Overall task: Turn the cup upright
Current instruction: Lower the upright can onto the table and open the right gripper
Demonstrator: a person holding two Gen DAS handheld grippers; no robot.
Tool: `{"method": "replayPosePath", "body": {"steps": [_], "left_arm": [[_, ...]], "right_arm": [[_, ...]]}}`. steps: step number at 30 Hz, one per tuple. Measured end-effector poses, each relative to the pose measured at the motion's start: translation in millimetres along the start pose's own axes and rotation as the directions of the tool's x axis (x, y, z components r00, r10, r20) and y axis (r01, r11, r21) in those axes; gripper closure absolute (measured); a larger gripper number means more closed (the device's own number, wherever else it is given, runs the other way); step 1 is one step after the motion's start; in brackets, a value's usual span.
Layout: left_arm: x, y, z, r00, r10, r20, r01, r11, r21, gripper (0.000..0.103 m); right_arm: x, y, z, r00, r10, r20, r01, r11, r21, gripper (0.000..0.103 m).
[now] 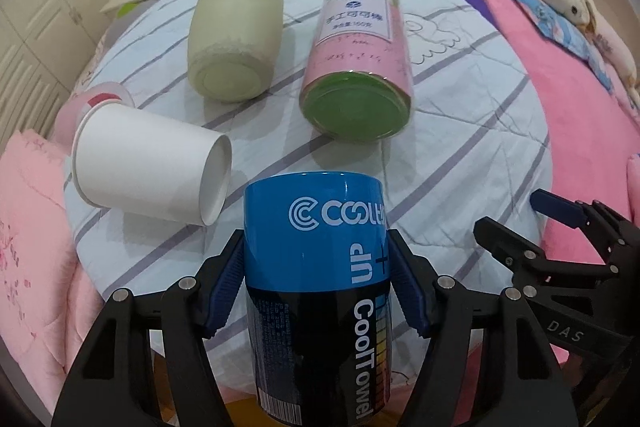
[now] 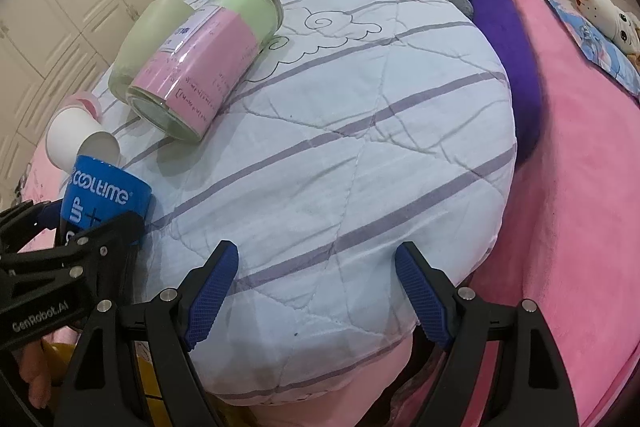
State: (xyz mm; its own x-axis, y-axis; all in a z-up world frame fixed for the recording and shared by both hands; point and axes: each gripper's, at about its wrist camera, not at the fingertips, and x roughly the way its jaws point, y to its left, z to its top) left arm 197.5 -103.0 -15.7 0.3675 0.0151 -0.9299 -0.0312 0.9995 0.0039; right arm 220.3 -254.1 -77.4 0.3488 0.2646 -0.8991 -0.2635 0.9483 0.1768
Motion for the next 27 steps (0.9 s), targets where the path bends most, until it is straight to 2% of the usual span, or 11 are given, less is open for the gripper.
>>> {"method": "replayPosePath", "body": {"steps": [10, 19, 27], "left_arm": [[-23.2, 2.9, 6.5, 0.997, -0.013, 0.076, 0.012, 1.0, 0.015, 0.034], [-48.1, 6.6, 13.5, 0.985, 0.005, 0.174, -0.007, 1.0, 0.013, 0.035], [-57.0, 10.8, 11.0, 0.979, -0.009, 0.204, 0.008, 1.0, 0.009, 0.035]], "right_arm": [[-10.2, 3.2, -2.1, 1.0, -0.009, 0.014, 0.008, 1.0, 0.011, 0.021], [-29.0, 9.8, -1.5, 0.998, -0.026, 0.064, 0.025, 1.0, 0.017, 0.021], [-34.6, 13.2, -2.2, 0.996, -0.047, 0.074, 0.046, 0.999, 0.013, 0.021]]}}
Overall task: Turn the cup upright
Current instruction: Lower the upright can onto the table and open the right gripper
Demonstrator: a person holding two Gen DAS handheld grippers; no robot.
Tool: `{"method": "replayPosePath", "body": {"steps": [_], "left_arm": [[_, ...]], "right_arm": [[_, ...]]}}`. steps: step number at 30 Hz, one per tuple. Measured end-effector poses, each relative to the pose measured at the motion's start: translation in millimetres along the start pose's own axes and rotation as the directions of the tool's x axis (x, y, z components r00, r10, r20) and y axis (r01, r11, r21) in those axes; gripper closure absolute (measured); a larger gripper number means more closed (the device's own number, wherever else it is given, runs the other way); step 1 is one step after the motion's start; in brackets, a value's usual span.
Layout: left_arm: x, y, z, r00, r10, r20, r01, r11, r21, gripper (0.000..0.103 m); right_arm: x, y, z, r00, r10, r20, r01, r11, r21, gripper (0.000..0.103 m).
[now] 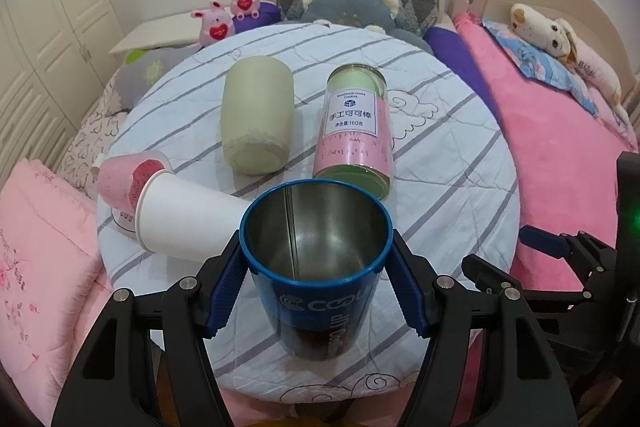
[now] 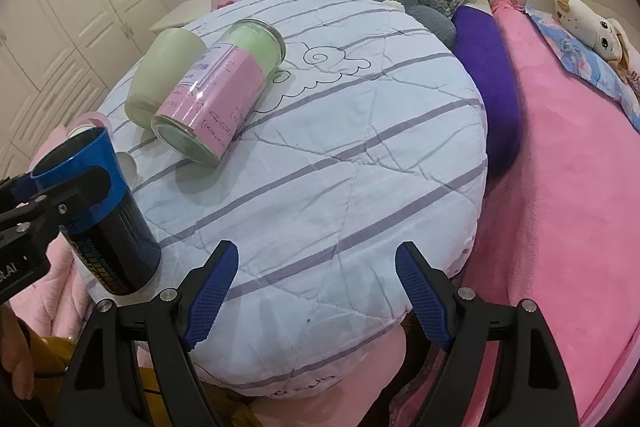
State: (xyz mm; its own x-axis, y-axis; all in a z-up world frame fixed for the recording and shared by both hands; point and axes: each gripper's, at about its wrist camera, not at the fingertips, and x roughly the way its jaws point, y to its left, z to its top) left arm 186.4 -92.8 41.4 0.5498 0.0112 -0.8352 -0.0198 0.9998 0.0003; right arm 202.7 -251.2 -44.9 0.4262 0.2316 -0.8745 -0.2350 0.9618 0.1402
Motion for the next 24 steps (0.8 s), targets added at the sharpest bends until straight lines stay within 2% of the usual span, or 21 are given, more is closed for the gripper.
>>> {"method": "replayPosePath", "body": {"steps": [6, 7, 8, 9, 10, 24], "left_arm": [[-4.0, 2.8, -1.6, 1.0, 0.005, 0.014, -0.004, 1.0, -0.005, 0.035], [-2.8, 2.4, -2.2, 1.0, 0.008, 0.007, -0.008, 1.0, -0.001, 0.032], [-1.6, 1.6, -2.9, 1.0, 0.021, -0.002, -0.021, 1.0, 0.007, 0.026], [0.7, 1.4, -3.5, 0.999, 0.046, -0.021, -0.045, 0.999, 0.016, 0.01], [1.6, 1.5, -3.6, 0.999, 0.047, -0.021, -0.047, 0.999, 0.018, 0.005], [-0.9, 5.6, -7.1, 0.999, 0.029, -0.013, -0.029, 1.0, 0.002, 0.005]], "right_arm": [[-7.4, 4.6, -1.6, 1.0, -0.011, 0.017, 0.011, 1.0, -0.007, 0.021], [-8.0, 5.5, -2.1, 1.0, -0.014, 0.019, 0.014, 1.0, -0.009, 0.021], [-8.1, 5.8, -2.6, 1.0, -0.016, 0.017, 0.016, 1.0, -0.01, 0.021], [-7.5, 6.3, -3.2, 1.0, -0.018, 0.014, 0.018, 1.0, -0.011, 0.021], [-6.3, 6.6, -3.8, 1.0, -0.019, 0.009, 0.019, 1.0, -0.01, 0.021], [-10.8, 9.1, -9.9, 1.0, -0.03, 0.005, 0.03, 1.0, -0.008, 0.021]]}}
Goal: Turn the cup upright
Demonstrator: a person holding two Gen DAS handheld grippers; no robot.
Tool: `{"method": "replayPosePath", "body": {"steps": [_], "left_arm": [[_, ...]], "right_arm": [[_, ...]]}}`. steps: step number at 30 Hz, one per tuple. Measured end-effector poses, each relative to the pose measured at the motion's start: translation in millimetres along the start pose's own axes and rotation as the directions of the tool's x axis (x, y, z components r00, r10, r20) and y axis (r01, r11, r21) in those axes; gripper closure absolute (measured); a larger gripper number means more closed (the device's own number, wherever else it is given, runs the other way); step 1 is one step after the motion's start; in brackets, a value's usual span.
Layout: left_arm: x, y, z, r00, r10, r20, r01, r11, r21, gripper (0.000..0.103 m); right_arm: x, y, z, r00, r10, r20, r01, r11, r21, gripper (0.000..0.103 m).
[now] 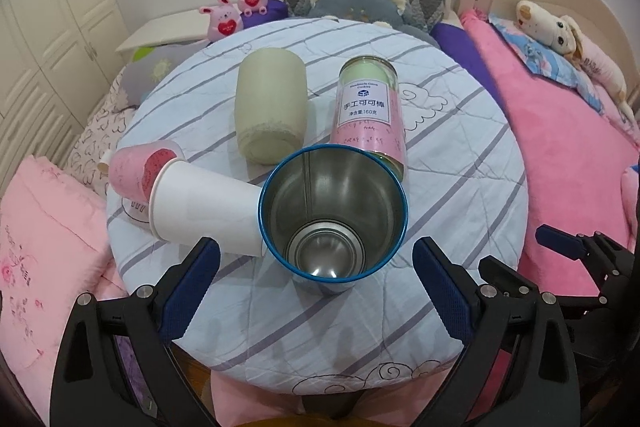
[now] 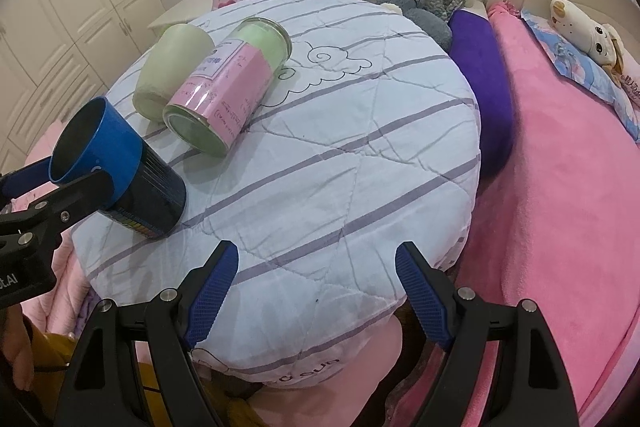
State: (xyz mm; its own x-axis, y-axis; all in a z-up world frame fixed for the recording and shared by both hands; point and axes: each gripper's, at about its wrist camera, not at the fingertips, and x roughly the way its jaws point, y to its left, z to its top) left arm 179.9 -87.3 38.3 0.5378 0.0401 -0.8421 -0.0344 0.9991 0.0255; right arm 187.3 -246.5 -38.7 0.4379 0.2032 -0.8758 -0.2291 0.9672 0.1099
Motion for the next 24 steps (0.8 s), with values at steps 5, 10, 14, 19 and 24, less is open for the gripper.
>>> {"method": "replayPosePath", "body": {"steps": [5, 10, 14, 19, 24], "left_arm": [[-4.5, 0.5, -4.2, 1.0, -0.004, 0.012, 0.004, 1.0, 0.01, 0.005], [-8.5, 0.7, -13.5, 1.0, -0.008, 0.009, 0.008, 0.999, 0.032, 0.005], [-12.4, 6.2, -22.7, 0.999, -0.037, 0.003, 0.037, 0.999, 0.024, 0.005], [-20.0, 11.4, -37.6, 1.0, -0.015, 0.02, 0.014, 0.999, 0.049, 0.005], [-27.7, 21.0, -54.8, 0.998, -0.044, 0.035, 0.042, 0.998, 0.054, 0.005]], "right_arm": [[-3.8, 1.7, -3.4, 1.0, -0.007, 0.001, 0.007, 1.0, 0.006, 0.021], [-11.6, 6.8, -11.2, 1.0, -0.021, 0.014, 0.021, 1.0, 0.019, 0.021], [-20.7, 11.3, -21.4, 0.999, -0.025, 0.037, 0.023, 0.999, 0.042, 0.021], [-32.3, 21.6, -37.1, 0.995, -0.06, 0.076, 0.056, 0.997, 0.057, 0.021], [-44.6, 38.3, -53.9, 0.988, -0.088, 0.125, 0.08, 0.995, 0.066, 0.021]]}}
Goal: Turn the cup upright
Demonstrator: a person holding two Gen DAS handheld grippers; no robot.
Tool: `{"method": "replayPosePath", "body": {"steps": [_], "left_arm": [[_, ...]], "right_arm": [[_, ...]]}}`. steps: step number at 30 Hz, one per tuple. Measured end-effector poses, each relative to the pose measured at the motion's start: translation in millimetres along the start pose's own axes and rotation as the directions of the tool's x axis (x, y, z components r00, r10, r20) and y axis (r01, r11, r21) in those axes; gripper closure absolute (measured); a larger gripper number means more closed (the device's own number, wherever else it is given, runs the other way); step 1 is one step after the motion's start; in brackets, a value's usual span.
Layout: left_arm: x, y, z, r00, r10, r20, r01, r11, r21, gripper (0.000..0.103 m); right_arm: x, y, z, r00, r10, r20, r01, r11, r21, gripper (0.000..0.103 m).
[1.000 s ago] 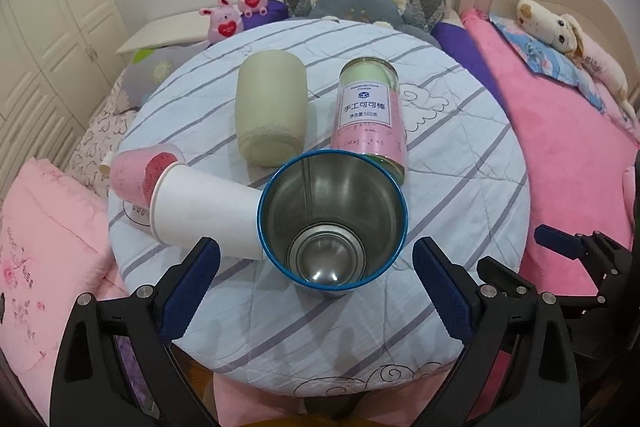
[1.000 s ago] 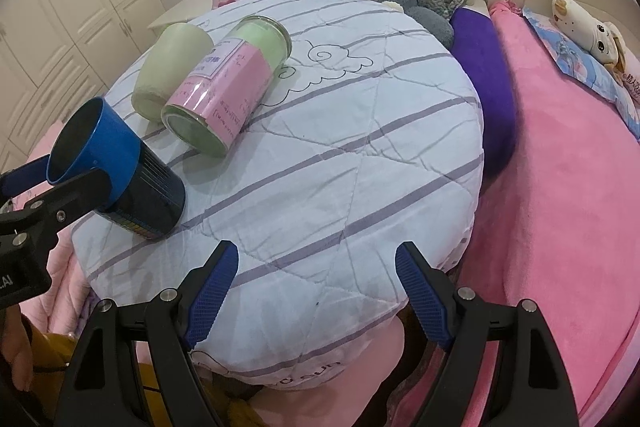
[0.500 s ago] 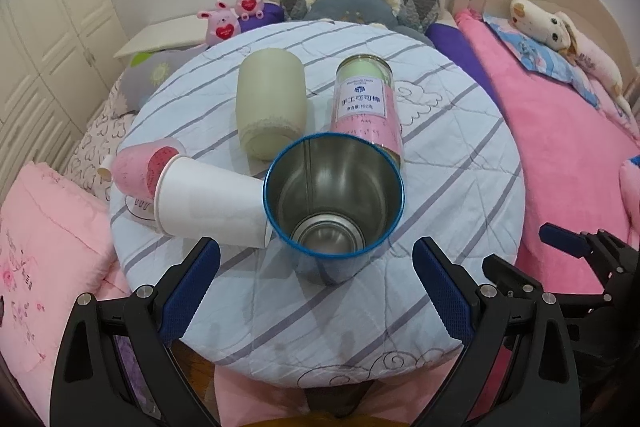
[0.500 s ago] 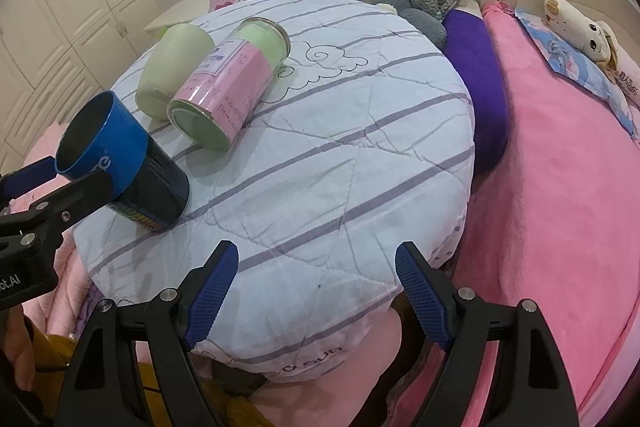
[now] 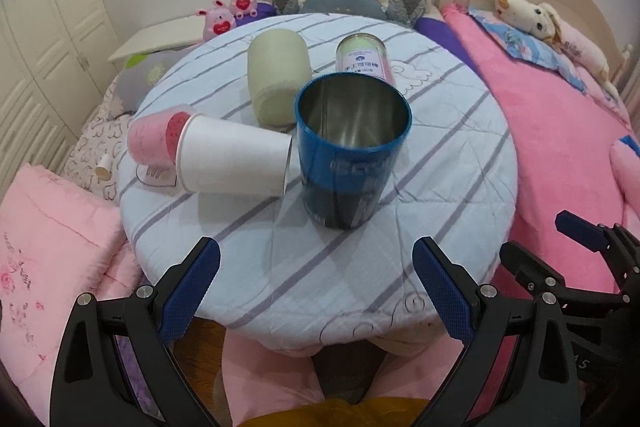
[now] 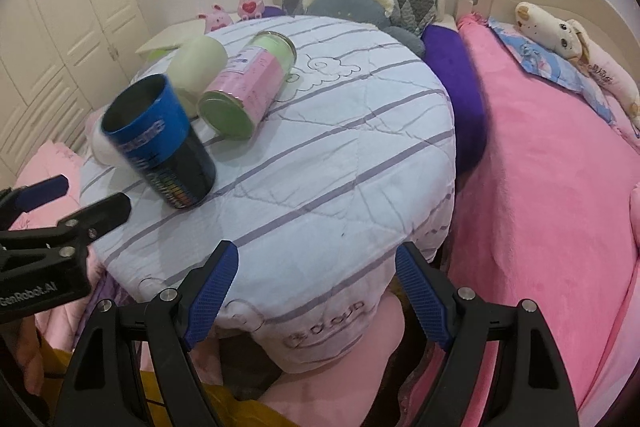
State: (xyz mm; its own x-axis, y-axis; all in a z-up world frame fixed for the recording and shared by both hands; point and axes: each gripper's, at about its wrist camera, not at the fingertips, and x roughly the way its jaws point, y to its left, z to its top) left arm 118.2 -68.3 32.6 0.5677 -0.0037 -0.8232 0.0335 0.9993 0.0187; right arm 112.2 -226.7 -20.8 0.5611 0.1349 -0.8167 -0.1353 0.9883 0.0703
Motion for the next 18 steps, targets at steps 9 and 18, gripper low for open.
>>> {"method": "replayPosePath", "body": {"steps": [9, 18], "left_arm": [[-24.8, 21.9, -30.7, 0.997, 0.018, 0.08, -0.018, 1.0, 0.001, 0.005], [-42.4, 44.0, -50.4, 0.977, 0.002, 0.212, 0.006, 0.999, -0.036, 0.005]], "right_arm": [[-22.5, 26.4, -28.1, 0.991, -0.059, 0.121, 0.057, 0.998, 0.023, 0.021], [-40.6, 44.7, -46.8, 0.954, -0.108, 0.279, 0.093, 0.993, 0.068, 0.021]]}}
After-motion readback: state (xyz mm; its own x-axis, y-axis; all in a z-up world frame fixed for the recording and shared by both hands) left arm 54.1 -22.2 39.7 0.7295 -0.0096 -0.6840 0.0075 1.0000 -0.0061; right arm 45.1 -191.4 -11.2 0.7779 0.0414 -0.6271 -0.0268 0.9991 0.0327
